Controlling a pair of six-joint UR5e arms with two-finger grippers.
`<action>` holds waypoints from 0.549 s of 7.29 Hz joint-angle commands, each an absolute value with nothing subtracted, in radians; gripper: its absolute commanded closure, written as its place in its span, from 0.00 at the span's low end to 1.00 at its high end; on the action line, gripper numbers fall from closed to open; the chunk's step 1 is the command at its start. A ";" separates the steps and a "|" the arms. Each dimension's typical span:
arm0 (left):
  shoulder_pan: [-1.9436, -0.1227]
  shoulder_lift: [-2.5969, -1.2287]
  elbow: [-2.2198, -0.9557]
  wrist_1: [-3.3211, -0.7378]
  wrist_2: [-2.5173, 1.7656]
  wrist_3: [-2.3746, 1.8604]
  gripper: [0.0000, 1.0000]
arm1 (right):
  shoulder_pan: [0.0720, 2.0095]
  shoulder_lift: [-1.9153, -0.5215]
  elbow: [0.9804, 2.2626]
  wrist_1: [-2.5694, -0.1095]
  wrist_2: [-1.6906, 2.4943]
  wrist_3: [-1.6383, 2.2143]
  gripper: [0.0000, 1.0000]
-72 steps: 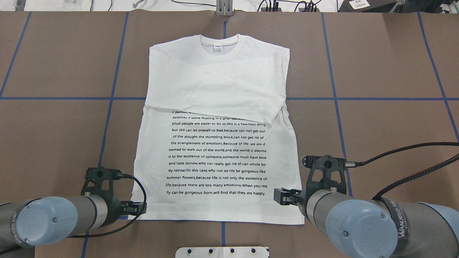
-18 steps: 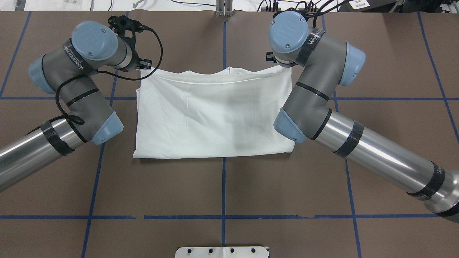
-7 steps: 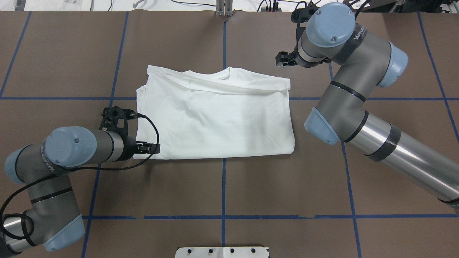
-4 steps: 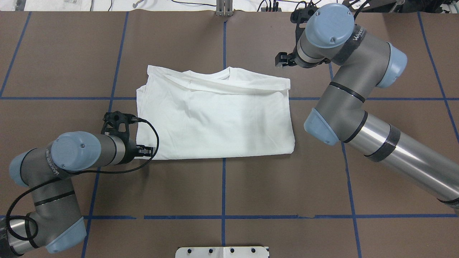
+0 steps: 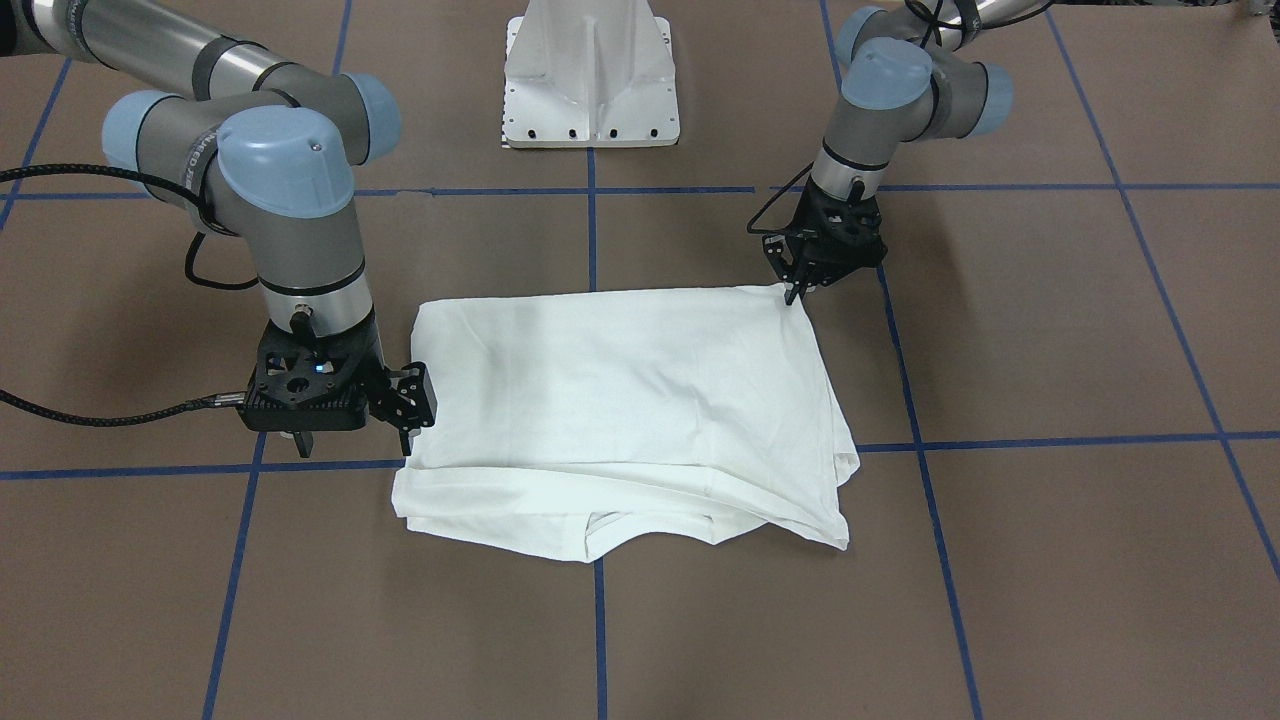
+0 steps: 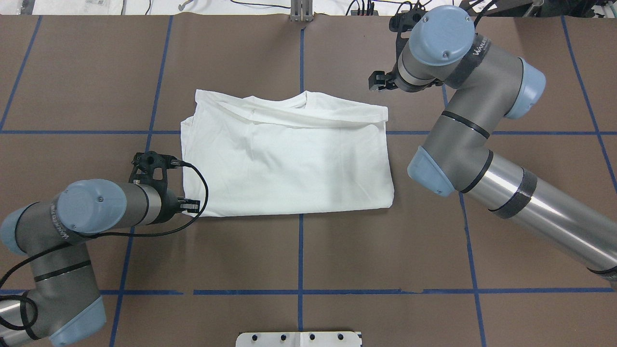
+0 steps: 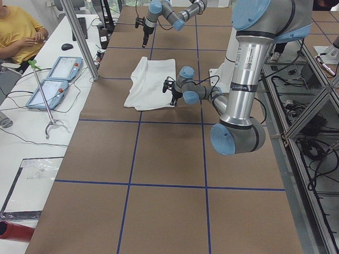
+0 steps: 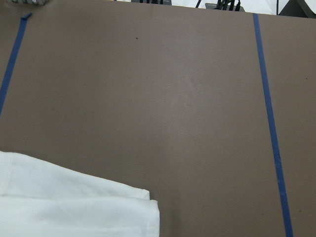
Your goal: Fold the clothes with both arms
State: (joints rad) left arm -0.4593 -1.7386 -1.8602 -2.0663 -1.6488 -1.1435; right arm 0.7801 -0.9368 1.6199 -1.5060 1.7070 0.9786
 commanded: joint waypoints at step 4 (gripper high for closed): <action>-0.858 -1.919 -1.528 -2.074 -1.649 -0.657 1.00 | 0.735 -0.934 1.623 -1.460 1.703 1.008 0.00</action>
State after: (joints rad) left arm -0.7348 -1.7748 -1.7091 -2.0713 -1.6489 -0.7728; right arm 0.7466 -0.9367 1.6218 -1.4709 1.7034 0.9944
